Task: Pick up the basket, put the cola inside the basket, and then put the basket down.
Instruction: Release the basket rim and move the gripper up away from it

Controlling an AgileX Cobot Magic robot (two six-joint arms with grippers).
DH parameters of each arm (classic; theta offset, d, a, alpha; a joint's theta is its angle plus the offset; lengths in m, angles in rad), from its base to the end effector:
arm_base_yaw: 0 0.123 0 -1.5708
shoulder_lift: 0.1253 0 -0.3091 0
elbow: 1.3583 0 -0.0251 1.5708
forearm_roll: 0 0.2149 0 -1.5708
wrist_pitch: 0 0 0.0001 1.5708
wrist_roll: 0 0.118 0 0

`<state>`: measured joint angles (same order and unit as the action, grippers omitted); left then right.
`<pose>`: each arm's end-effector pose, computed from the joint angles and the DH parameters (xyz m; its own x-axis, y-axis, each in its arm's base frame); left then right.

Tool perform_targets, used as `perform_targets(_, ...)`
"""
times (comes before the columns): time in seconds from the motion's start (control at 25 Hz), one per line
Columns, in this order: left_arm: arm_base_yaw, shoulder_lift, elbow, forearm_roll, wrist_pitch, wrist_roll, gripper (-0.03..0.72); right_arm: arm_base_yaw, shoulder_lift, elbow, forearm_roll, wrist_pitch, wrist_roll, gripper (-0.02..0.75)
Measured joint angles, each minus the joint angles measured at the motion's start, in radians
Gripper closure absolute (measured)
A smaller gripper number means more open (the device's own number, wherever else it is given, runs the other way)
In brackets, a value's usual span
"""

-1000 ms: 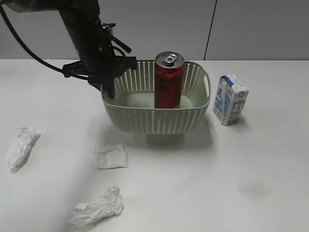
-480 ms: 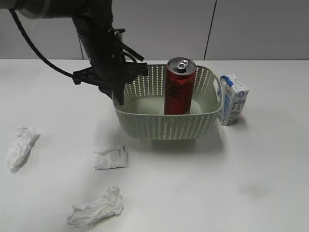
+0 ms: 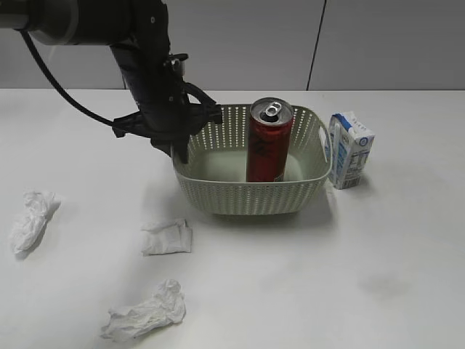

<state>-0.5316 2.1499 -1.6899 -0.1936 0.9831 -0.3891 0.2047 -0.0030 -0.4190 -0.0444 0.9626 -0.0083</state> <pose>0.3655 -0.2369 0.1900 -0.9920 0.0370 -0.1204 0.0656 0.9678 -0.2430 -0.0240 -0.0094 0.2357 -0.4225 -0.1221 -0.8981 -0.1854 0.9816 -0.0462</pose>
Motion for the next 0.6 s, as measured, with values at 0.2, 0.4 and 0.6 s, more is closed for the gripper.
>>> perform_targets(0.2,0.0,0.0,0.0,-0.002,-0.009,0.0,0.48,0.0,0.0,0.005,0.0,-0.015,0.008,0.145)
perform_targets(0.4,0.001,-0.001,0.0,-0.013,-0.013,0.007,0.188,0.0,0.0,0.005,0.0,-0.015,0.008,0.146)
perform_targets(0.6,0.04,-0.001,-0.034,-0.028,0.046,0.059,0.132,0.0,0.0,0.005,0.0,-0.015,0.008,0.146)
